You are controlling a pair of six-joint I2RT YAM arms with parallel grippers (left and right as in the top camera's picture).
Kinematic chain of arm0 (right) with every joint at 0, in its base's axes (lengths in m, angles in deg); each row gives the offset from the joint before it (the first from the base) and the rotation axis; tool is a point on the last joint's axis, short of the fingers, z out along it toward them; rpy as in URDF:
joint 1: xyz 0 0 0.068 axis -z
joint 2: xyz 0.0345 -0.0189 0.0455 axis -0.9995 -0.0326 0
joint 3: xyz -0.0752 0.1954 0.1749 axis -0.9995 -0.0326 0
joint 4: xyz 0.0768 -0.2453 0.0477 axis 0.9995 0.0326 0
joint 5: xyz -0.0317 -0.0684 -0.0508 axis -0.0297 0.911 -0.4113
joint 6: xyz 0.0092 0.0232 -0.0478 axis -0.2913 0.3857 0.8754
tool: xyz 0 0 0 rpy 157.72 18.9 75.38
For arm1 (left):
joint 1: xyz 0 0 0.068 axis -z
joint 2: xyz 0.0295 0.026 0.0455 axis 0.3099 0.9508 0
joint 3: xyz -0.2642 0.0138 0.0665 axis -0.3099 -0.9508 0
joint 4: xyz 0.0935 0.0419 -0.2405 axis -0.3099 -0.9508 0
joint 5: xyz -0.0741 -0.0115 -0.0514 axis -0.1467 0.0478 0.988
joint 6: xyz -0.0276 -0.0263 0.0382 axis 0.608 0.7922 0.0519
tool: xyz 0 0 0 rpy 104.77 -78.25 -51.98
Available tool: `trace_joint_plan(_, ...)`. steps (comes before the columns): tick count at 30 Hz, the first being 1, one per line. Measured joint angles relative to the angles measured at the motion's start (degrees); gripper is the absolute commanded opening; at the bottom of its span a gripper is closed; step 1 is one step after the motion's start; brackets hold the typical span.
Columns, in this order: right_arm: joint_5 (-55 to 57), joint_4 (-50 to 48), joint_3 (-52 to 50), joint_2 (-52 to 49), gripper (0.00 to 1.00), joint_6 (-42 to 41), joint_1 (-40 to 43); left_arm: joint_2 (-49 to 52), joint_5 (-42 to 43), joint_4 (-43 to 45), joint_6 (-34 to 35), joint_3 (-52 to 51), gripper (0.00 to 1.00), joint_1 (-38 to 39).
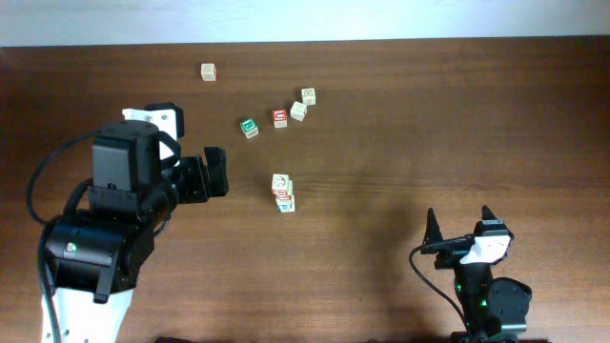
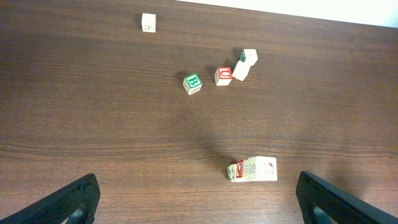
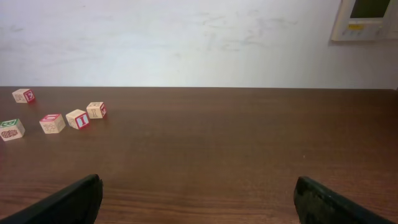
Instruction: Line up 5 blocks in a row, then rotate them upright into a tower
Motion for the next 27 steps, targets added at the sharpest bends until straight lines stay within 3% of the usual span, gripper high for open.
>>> trace_joint_plan(13,0.00,-0.02,0.00,0.00,0.98,0.02,0.00,-0.07,-1.16,-0.63,-0.02,-0.07,0.99,0.00)
trace_joint_plan(16,-0.02,-0.11,0.00,0.02,0.98,-0.02,0.00,-2.62,-2.99,3.34,-0.13,-3.26,0.99,0.00)
trace_joint_plan(21,0.02,-0.31,-0.15,0.13,0.98,-0.02,0.00,-13.92,-3.30,21.31,-6.16,-18.71,0.99,0.00)
trace_joint_plan(23,0.02,-0.31,-0.15,0.17,0.98,0.00,0.00,-21.62,-3.10,34.05,-9.07,-29.99,0.99,-0.02)
trace_joint_plan(27,0.00,-0.35,-0.17,0.20,0.98,-0.02,0.00,-32.22,-1.97,45.68,-11.91,-45.35,0.99,-1.68)
